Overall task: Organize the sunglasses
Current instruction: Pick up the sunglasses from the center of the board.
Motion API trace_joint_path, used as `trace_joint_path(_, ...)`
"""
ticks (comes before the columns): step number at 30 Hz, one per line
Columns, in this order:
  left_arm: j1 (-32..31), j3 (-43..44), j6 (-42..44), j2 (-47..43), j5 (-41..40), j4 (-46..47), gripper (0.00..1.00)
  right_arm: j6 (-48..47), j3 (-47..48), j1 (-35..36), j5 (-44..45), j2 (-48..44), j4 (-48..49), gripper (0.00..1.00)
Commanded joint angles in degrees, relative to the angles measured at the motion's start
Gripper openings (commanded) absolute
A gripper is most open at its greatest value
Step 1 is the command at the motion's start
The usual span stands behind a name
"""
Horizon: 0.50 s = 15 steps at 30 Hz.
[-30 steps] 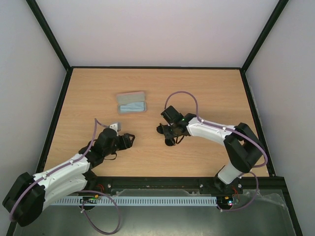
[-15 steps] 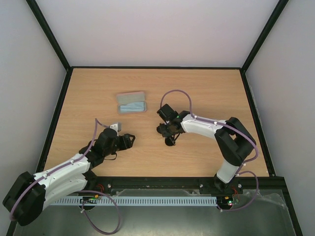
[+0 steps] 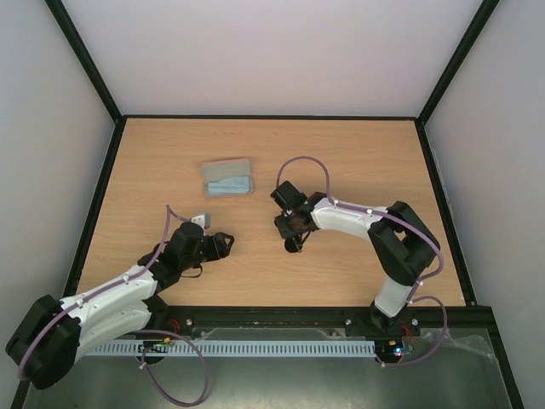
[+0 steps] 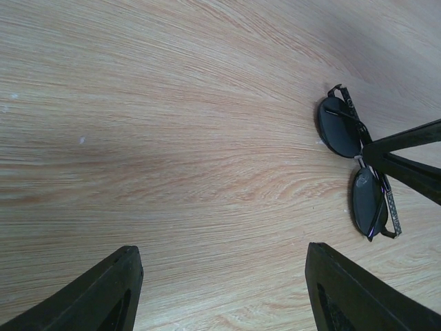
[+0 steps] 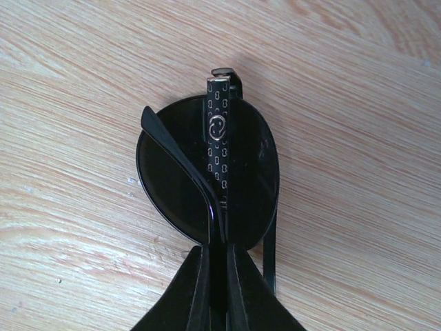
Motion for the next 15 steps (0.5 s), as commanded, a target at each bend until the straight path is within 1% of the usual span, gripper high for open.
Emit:
trace_joint_path(1, 0.33, 0.28, 0.64, 0.54, 0.53, 0.14, 0.68, -0.05, 1.13, -0.22, 2.15, 1.74, -3.03, 0.04)
trace_joint_path(4, 0.31, 0.33, 0.65, 0.8, 0.58, 0.23, 0.67, 0.31, 1.13, -0.21, 3.15, 1.89, -3.61, 0.02)
trace_joint_path(9, 0.33, 0.55, 0.69, 1.45, 0.6, 0.56, 0.67, 0.95, 1.35, -0.18, 3.33, 0.32, -3.63, 0.01)
trace_joint_path(12, 0.41, 1.9, 1.06, 2.9, 0.11, 0.82, 0.68, 1.33, 1.82, -0.19, 2.47, -2.45, -4.16, 0.01)
trace_joint_path(15, 1.37, 3.66, 1.07, 6.39, -0.29, 2.98, 0.68, 2.04, 2.01, -0.16, 1.69, -6.75, -4.54, 0.01)
